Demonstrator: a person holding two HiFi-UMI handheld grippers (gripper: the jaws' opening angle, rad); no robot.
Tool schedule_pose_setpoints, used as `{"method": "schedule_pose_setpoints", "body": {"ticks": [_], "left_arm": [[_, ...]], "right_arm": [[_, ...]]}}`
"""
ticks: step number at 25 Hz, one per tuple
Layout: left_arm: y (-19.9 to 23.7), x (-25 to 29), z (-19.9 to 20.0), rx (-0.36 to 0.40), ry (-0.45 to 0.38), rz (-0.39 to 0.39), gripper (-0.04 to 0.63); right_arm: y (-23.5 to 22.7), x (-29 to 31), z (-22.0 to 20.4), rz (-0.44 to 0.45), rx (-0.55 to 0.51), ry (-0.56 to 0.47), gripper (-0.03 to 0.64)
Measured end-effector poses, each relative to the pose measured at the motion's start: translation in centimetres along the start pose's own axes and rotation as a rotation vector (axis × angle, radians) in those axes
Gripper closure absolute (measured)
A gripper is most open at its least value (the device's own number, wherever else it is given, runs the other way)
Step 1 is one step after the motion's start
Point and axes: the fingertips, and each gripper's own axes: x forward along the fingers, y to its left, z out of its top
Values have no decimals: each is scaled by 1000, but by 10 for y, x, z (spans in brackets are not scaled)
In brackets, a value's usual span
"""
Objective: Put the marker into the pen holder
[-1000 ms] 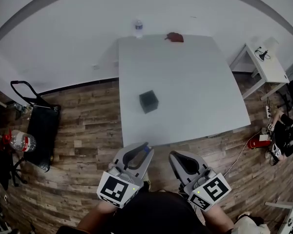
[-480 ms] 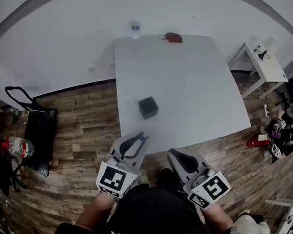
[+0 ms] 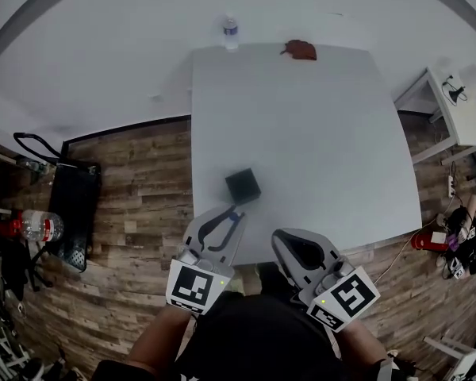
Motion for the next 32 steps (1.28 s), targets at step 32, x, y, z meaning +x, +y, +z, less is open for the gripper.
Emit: {"method": "schedule_pose_setpoints", "body": {"ticks": [32], "left_arm": [[54, 137, -182, 7, 385, 58, 525]], "right_arm": [[-100, 72, -34, 21, 145, 192, 600]]}}
